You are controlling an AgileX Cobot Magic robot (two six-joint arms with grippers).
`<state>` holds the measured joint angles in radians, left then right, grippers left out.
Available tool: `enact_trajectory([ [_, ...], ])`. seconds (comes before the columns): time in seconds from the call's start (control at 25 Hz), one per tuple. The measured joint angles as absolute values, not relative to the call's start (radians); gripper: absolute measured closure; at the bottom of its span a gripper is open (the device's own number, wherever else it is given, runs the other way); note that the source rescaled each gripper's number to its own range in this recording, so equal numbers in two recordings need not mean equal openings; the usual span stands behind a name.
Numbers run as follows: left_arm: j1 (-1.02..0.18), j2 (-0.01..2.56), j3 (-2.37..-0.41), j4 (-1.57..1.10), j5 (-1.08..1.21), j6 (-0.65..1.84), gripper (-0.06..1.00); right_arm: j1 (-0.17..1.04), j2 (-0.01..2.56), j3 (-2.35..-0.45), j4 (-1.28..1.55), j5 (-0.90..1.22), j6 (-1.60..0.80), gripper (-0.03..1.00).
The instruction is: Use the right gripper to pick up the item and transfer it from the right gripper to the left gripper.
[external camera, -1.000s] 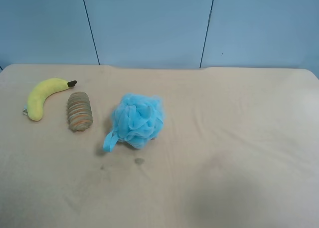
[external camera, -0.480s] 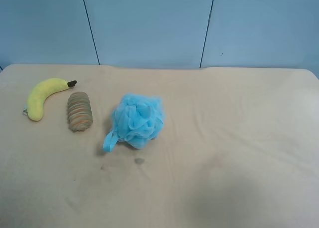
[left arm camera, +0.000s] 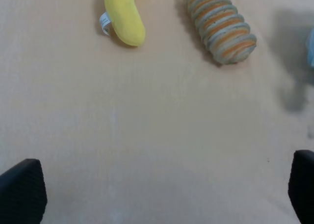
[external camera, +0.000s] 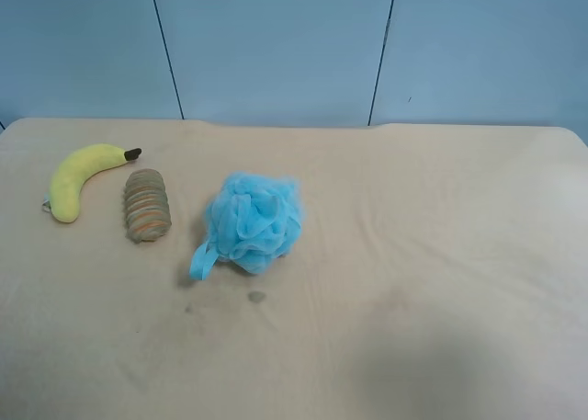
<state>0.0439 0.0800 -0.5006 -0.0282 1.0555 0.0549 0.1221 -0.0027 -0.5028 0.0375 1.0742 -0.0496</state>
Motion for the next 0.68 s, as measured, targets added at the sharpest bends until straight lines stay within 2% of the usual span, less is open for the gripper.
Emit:
enact_trajectory([
  [0.68, 0.044, -0.003, -0.501, -0.028, 1.054, 0.055, -0.05, 0.122, -0.003, -0.503, 0.037, 1.074, -0.050, -0.03],
])
